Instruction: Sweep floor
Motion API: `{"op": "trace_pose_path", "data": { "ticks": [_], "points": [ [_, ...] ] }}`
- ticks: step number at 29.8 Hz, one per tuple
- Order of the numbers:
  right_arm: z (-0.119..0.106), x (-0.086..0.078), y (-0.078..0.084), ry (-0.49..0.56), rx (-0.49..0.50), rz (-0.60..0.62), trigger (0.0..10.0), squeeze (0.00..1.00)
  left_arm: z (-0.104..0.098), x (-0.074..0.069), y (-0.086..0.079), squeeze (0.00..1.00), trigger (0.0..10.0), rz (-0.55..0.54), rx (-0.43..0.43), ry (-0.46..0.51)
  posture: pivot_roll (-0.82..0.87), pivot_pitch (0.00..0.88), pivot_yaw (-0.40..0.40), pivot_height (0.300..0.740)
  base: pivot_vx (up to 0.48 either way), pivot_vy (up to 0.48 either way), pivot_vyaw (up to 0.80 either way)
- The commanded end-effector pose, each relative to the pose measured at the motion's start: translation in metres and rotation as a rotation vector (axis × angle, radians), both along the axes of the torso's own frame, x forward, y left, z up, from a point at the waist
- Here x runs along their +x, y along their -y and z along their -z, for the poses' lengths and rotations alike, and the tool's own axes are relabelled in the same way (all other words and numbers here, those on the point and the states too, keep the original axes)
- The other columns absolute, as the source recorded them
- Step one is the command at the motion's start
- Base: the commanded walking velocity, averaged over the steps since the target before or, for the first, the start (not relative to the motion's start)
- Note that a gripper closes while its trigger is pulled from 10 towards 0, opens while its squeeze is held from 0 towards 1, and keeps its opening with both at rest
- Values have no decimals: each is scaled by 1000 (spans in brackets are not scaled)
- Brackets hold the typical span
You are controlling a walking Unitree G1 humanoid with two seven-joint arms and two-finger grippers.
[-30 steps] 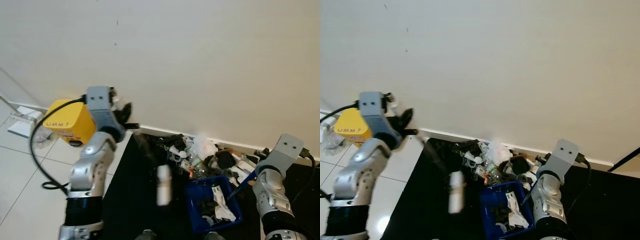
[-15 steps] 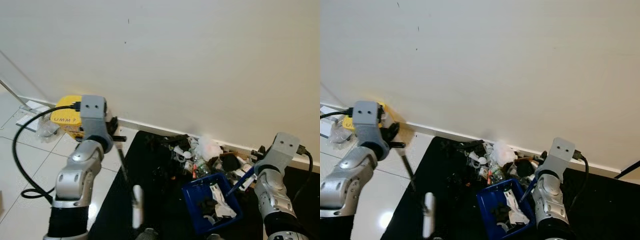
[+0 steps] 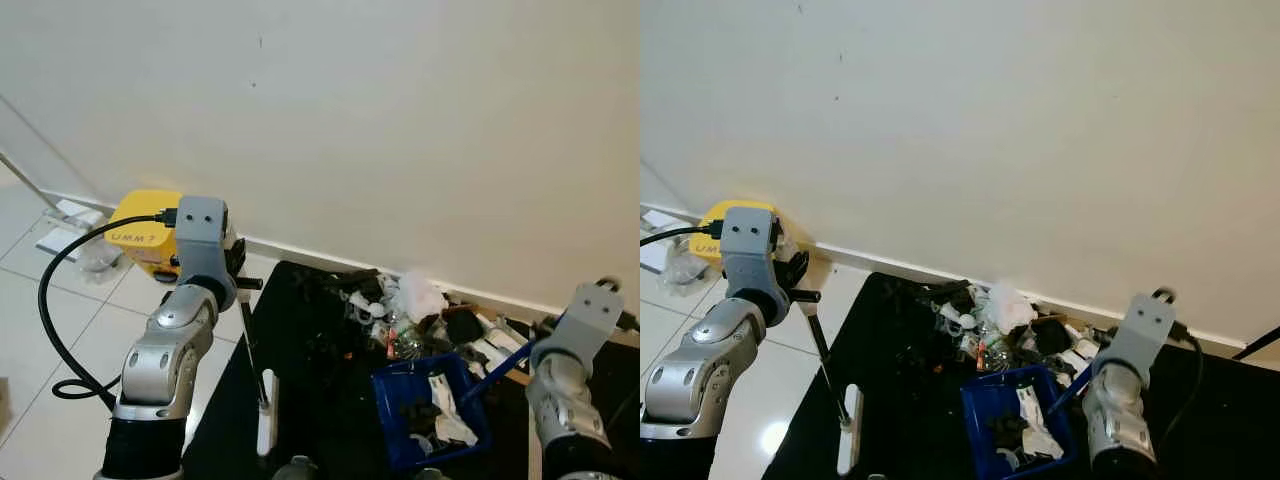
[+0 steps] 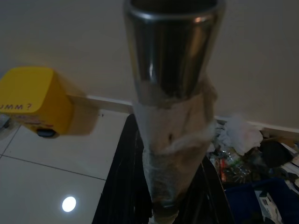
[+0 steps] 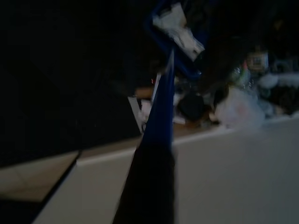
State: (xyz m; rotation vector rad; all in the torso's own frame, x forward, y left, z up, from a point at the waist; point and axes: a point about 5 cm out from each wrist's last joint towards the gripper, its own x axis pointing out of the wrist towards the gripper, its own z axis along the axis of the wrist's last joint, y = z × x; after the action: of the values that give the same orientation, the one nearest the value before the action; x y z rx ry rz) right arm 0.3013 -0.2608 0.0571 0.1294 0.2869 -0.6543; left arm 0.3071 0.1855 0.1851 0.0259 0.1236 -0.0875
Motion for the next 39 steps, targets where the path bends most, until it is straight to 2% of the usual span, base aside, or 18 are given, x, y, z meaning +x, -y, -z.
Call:
{"op": "trace_pose_path", "data": {
  "ticks": [1, 5, 6, 11, 16, 17, 20, 21, 24, 27, 33, 39],
  "points": [
    [3, -2, 0, -9, 17, -4, 10000, 1000, 1, -1, 1, 0, 10000, -2, 9, -4, 40, 196, 86, 740, 0, 0, 0],
    [-2, 4, -5, 15, 13, -62, 10000, 1000, 3, -2, 1, 0, 10000, -3, 7, -8, 41, 195, 85, 740, 0, 0, 0],
    [-5, 6, -5, 20, -5, -84, 10000, 0, 3, -2, 1, 0, 10000, -4, 6, -10, 41, 195, 84, 740, 0, 0, 0],
    [-16, 13, -5, 41, -54, -135, 10000, 0, 4, -2, 1, 0, 10000, -7, 2, -13, 40, 191, 80, 740, 0, 0, 0],
    [-33, 21, -4, 75, -163, -262, 10000, 0, 4, -2, 0, 0, 10000, -13, -2, -13, 41, 191, 80, 740, 0, 0, 0],
    [-40, 22, -2, 84, -206, -289, 10000, 0, 4, -2, 0, 0, 10000, -14, -3, -12, 39, 190, 78, 740, 0, 0, 0],
    [-46, 23, 2, 88, -247, -306, 10000, 0, 4, -2, 0, 0, 10000, -16, -4, -12, 39, 190, 78, 740, 0, 0, 0],
    [-55, 21, 11, 81, -305, -304, 10000, 0, 4, -2, -1, 0, 10000, -17, -5, -12, 39, 190, 78, 740, 0, 0, 0],
    [-64, 19, 23, 72, -369, -298, 10000, 0, 5, -2, 0, 0, 10000, -17, -7, -14, 33, 190, 74, 740, 0, 0, 0],
    [-68, 19, 28, 69, -383, -310, 10000, 0, 5, -1, 0, 0, 10000, -16, -8, -15, 29, 188, 75, 740, 0, 0, 0],
    [-68, 13, 33, -32, -372, -479, 10000, 0, 4, 0, 1, 0, 10000, -13, -11, -13, 26, 186, 75, 740, 0, 0, 0],
    [-58, 3, 35, -76, -320, -500, 10000, 0, 4, -1, 1, 0, 10000, -14, -12, -16, 22, 187, 74, 740, 0, 0, 0]
  ]
}}
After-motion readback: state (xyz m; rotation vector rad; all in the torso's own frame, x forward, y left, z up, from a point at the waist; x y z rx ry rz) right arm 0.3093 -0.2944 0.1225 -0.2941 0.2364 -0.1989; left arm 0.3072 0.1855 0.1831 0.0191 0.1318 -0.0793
